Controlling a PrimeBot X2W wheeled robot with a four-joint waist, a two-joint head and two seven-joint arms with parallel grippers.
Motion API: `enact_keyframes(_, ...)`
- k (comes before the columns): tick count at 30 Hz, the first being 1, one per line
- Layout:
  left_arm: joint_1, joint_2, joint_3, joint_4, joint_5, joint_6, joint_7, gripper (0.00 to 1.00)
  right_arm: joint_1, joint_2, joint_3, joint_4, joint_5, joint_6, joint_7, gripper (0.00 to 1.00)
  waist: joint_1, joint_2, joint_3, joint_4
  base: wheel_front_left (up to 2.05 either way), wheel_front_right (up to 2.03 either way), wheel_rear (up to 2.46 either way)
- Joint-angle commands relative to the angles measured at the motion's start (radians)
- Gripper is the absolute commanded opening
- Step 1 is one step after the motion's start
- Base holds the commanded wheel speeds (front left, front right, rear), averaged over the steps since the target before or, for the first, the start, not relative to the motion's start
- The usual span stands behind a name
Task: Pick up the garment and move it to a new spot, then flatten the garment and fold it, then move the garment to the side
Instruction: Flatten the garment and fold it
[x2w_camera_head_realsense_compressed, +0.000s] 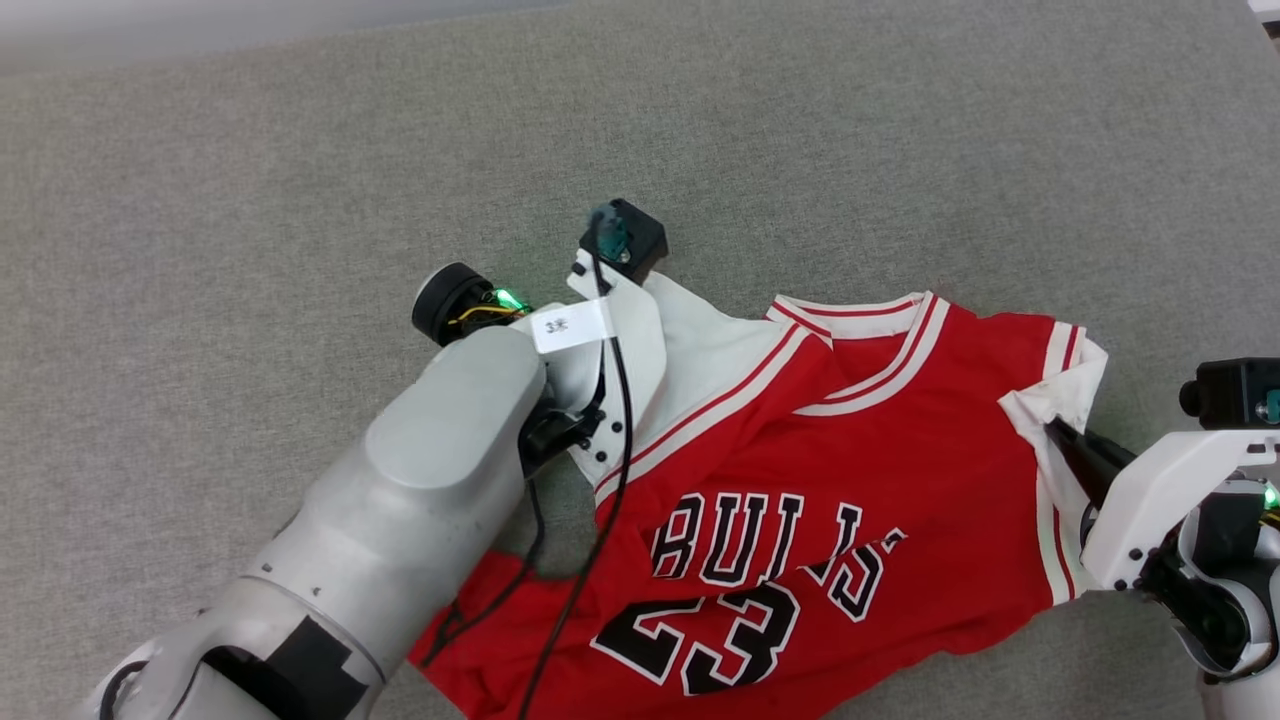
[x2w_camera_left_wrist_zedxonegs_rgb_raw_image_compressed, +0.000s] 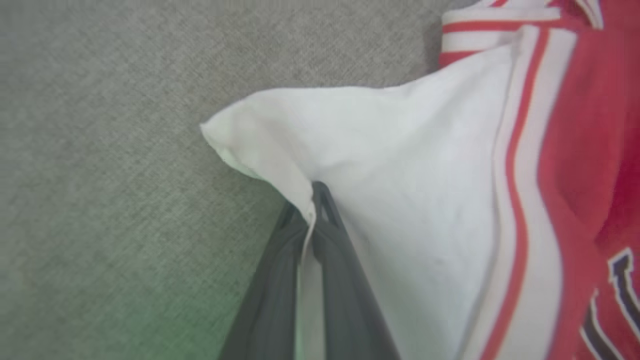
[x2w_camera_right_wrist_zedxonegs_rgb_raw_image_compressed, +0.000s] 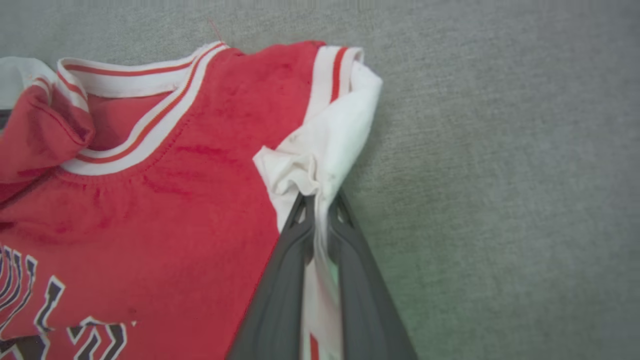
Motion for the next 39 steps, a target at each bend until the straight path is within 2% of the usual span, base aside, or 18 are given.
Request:
enact_keyframes(1,0.010,0.005,-0.005,0.018,0.002,0.003,-0.001,0.00,-0.016,-0.006,0.001,0.002,0.001,-0.001,-0.005,0.00,0.0000,0.0000,-0.006,0.004,0.00,0.00,0.00)
enact_keyframes(2,-0.019,0.020,0.027,0.024,-0.005,0.012,-0.060,0.00,-0.021,-0.020,0.011,-0.001,0.010,-0.001,-0.009,0.00,0.0000,0.0000,-0.021,0.012,0.00,0.00,0.00)
enact_keyframes(6,-0.062,0.061,0.085,0.032,-0.009,0.045,-0.178,0.00,-0.042,-0.071,0.021,-0.013,0.003,-0.001,-0.010,0.00,0.0000,0.0000,-0.075,0.045,0.00,0.00,0.00)
enact_keyframes(11,-0.127,0.141,0.132,0.022,0.008,0.077,-0.287,0.00,-0.133,-0.131,0.057,-0.001,0.022,-0.001,0.011,0.00,0.0000,0.0000,-0.098,0.087,0.00,0.00,0.00)
enact_keyframes(14,-0.175,0.177,0.159,0.027,0.010,0.091,-0.328,0.00,-0.223,-0.164,0.095,0.024,0.027,-0.001,0.015,0.00,0.0000,0.0000,-0.095,0.114,0.00,0.00,0.00)
enact_keyframes(20,-0.301,0.243,0.205,0.039,0.022,0.104,-0.407,0.00,-0.499,-0.214,0.189,0.096,0.023,-0.001,-0.017,0.00,0.0000,0.0000,-0.061,0.147,0.00,0.00,0.00)
enact_keyframes(27,-0.503,0.332,0.255,0.050,0.072,0.137,-0.545,0.00,-0.916,-0.203,0.231,0.254,-0.022,-0.002,-0.140,0.00,0.0000,0.0000,-0.007,0.150,0.00,0.00,0.00)
enact_keyframes(30,-0.562,0.353,0.288,0.056,0.052,0.117,-0.578,0.00,-1.047,-0.182,0.249,0.305,-0.036,-0.002,-0.195,0.00,0.0000,0.0000,0.012,0.141,0.00,0.00,0.00)
enact_keyframes(35,-0.640,0.390,0.321,0.068,0.040,0.109,-0.628,0.00,-1.209,-0.150,0.266,0.385,-0.045,-0.002,-0.263,0.00,0.0000,0.0000,0.063,0.125,0.00,0.00,0.00)
enact_keyframes(39,-0.637,0.375,0.324,0.087,0.028,0.096,-0.652,0.00,-1.262,-0.135,0.308,0.449,-0.029,-0.002,-0.293,0.00,0.0000,0.0000,0.117,0.126,0.00,0.00,0.00)
